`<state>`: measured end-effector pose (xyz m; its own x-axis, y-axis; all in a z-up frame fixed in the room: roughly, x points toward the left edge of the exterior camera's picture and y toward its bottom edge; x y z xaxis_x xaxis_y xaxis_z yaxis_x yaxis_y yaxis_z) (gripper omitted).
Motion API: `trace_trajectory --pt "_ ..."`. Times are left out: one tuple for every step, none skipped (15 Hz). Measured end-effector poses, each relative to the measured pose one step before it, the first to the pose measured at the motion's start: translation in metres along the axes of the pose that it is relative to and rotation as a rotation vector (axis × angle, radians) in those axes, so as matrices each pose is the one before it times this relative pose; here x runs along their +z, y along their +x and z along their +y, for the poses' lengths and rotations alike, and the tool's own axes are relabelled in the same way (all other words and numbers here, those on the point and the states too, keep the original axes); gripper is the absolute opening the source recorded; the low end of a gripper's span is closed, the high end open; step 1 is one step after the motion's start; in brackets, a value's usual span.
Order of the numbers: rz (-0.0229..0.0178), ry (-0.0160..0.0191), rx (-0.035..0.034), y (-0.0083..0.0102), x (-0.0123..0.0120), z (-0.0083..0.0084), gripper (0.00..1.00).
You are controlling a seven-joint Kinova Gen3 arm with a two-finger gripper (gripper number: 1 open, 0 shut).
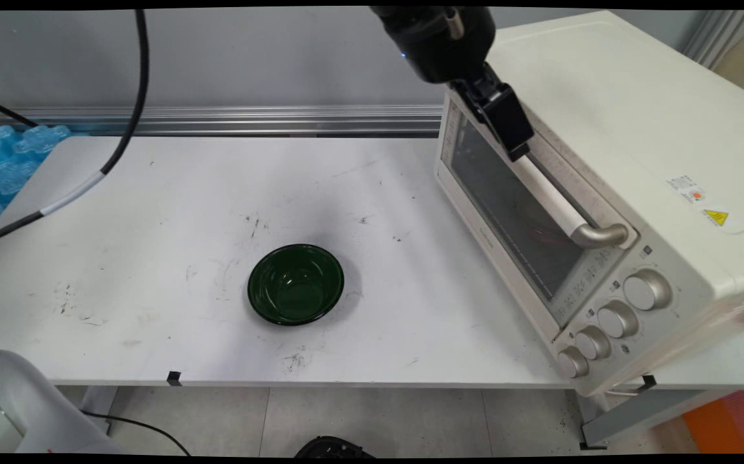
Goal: Open the oven
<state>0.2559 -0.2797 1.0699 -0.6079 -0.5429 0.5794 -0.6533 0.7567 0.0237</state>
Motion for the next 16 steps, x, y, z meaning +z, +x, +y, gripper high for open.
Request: trace_trajectory --pt "0.00268 0.00336 0.00196 0.00325 0.00443 -0.00082 1.00" --pt "0.00181 0.00331 0.00109 0.00242 0.00359 -0.00080 1.00" --pt "0.00176 0.00408 0.00204 0.00308 0.00476 -0.00095 1.00" --pt "0.00052 0.00191 0.00229 0.00209 0.00341 -0.00062 0.00" --pt "-0.00013 0.00114 0.00283 0.00182 0.00316 -0.00055 0.00" --pt "-0.00090 0.00051 0.00411 0.00101 0.00207 -0.00054 0.00" --pt "-0.00099 0.00028 0.00678 0.00154 0.00280 -0.00068 0.00" --pt "-0.00174 0.00170 0.00929 0.00169 0.00341 -0.00130 0.00" --pt "-0.00123 0.00130 0.00644 0.00116 0.00253 -0.00100 0.00" --pt "-0.00121 0.00151 0.00689 0.00117 0.00285 -0.00114 0.00" --pt "-0.00032 0.00024 0.00660 0.00092 0.00253 -0.00095 0.00" --pt "0.00000 0.00035 0.00836 0.00113 0.00311 -0.00120 0.00" --pt "0.00038 0.00059 0.00888 0.00111 0.00321 -0.00136 0.00" --pt "0.00086 0.00152 0.00759 0.00103 0.00332 -0.00159 0.00" --pt "0.00044 0.00179 0.00520 0.00064 0.00286 -0.00149 0.00" --pt "-0.00021 0.00227 0.00436 0.00044 0.00327 -0.00177 0.00"
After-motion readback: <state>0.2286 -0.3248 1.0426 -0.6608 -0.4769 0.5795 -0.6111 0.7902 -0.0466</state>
